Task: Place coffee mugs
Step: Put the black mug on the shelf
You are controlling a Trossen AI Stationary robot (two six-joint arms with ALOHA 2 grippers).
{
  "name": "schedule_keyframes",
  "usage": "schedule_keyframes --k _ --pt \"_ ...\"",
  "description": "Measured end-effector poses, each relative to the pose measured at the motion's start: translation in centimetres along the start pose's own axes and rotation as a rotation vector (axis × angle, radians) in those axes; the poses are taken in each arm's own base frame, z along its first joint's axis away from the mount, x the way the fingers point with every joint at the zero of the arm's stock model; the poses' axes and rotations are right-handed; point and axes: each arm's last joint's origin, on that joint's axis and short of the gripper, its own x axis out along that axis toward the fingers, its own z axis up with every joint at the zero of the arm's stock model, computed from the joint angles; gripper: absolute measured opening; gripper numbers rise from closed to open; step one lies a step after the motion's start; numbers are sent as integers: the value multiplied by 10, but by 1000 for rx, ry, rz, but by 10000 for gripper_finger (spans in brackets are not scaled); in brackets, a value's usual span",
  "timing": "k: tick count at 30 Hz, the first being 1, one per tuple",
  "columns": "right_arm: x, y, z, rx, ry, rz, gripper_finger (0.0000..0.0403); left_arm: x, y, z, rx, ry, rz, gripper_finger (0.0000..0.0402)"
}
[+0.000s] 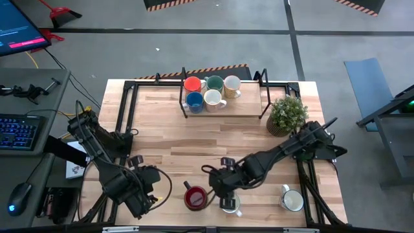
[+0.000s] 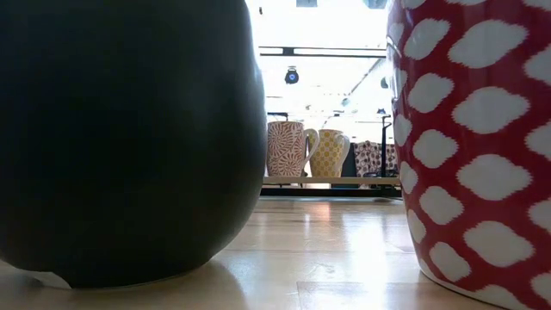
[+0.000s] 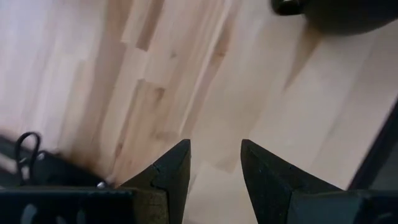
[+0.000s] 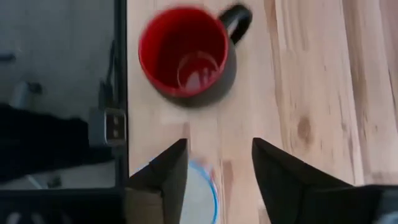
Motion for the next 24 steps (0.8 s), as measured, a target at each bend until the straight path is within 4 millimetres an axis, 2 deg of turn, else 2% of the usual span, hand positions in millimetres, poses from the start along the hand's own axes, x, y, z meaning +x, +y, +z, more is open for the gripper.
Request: schedule_keyframes --k 4,12,18,24 --pt "1 -4 5 9 -28 9 182 -2 0 -6 -9 7 17 131" --pt "5 -6 11 14 -57 14 185 -9 -7 -27 -14 31 -24 131" --pt "39 -3 21 -27 -107 54 185 -16 -13 -50 -83 18 -51 131" --pt "65 -17 25 -11 -67 29 185 -18 -14 -57 -117 13 -61 131"
